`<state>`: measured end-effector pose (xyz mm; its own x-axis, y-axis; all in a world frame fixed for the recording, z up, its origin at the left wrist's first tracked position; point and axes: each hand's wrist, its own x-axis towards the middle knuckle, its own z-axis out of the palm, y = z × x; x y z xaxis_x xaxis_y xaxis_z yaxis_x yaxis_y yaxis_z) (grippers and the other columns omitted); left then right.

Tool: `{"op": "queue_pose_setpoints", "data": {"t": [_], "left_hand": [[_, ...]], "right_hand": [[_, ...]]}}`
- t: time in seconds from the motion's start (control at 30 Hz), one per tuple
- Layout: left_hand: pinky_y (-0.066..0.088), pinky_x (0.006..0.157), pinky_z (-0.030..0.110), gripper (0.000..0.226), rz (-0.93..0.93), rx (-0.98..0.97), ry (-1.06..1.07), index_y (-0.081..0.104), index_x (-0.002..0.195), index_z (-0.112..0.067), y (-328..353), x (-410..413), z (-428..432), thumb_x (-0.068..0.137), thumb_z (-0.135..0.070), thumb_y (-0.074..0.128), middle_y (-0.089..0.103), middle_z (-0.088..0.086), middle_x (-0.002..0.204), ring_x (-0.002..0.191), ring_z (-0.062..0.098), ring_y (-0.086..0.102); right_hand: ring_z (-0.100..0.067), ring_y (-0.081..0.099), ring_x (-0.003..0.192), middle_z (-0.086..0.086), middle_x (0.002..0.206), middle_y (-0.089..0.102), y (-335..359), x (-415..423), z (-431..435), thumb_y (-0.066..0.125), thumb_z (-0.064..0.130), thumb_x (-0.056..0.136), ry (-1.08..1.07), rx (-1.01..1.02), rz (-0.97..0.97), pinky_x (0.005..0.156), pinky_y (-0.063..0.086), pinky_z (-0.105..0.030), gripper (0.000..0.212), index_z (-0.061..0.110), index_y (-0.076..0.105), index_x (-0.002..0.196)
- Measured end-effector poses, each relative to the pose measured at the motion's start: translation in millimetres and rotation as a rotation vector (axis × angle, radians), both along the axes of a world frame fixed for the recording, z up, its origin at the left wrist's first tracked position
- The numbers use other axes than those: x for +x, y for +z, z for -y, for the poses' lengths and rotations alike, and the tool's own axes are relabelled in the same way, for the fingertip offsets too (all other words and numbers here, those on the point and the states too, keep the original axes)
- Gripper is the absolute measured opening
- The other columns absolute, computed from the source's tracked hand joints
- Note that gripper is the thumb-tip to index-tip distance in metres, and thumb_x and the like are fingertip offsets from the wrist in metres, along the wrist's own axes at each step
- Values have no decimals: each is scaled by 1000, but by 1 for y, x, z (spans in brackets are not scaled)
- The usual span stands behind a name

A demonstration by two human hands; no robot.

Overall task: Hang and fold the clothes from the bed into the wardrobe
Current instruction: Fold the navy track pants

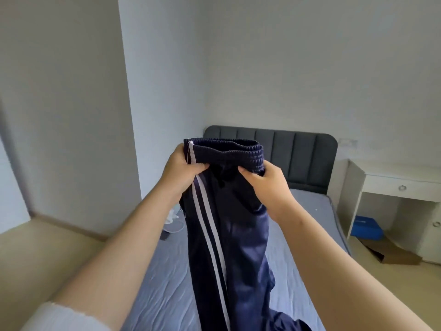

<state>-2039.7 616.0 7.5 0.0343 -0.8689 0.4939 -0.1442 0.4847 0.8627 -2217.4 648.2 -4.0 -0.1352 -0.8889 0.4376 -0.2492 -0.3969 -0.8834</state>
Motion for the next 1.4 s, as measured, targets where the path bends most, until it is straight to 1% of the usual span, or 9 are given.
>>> {"op": "queue_pose_setpoints", "data": {"t": [0.2,0.37,0.5,0.67,0.9,1.03,1.17,1.27,1.4], "left_hand": [[41,64,20,16,71,-118,242,48,105,-25,62,75,35,93,-35,51,56,-15,89,81,5,54],[47,84,25,24,-53,-124,-21,52,118,-15,115,117,42,95,-23,51,62,-5,106,99,13,59],[54,78,28,18,-199,-208,-317,60,102,-16,149,142,39,91,-3,53,68,-1,97,90,14,67],[55,76,24,22,178,-118,-312,60,98,-14,162,162,41,91,4,50,69,-1,94,85,12,67],[56,65,24,20,25,47,-690,76,82,-12,153,179,39,78,-15,57,74,3,83,75,13,71],[56,63,23,19,34,100,-731,77,76,-12,141,185,45,77,-19,59,74,4,82,73,12,71],[59,70,29,19,145,321,-552,70,88,-6,118,189,75,72,-16,68,72,8,87,75,16,70],[49,81,26,8,570,469,-206,62,94,-14,87,183,112,87,-13,62,65,4,95,84,14,60],[38,48,9,7,736,401,94,57,90,-17,64,162,149,87,-11,61,52,1,75,61,16,47]], "right_hand": [[-12,54,68,-2,75,65,74,82,35,69,31,80,-80,-224,20,65,44,-30,20,12,65,82],[-29,66,87,-8,86,71,117,122,47,71,31,78,-185,-347,15,81,55,-45,18,14,67,82],[-8,68,85,12,81,72,148,130,45,65,20,85,-12,-511,76,78,56,-29,9,28,66,81],[-8,69,84,10,85,73,153,115,44,59,3,88,281,-241,-182,72,55,-20,22,24,68,89],[-9,71,76,2,85,75,143,106,51,59,45,66,713,75,104,62,55,-20,34,19,78,78],[-11,71,76,0,86,75,134,105,69,57,41,69,748,144,145,62,55,-21,31,19,78,76],[-14,70,71,-5,83,74,113,99,96,64,31,69,607,272,40,60,56,-23,28,10,74,85],[-16,69,71,-4,84,73,82,105,126,64,20,86,354,397,-160,62,55,-21,22,6,69,102],[-25,62,90,-11,100,69,58,115,170,59,19,90,-13,255,-582,81,50,-28,21,9,68,105]]}}
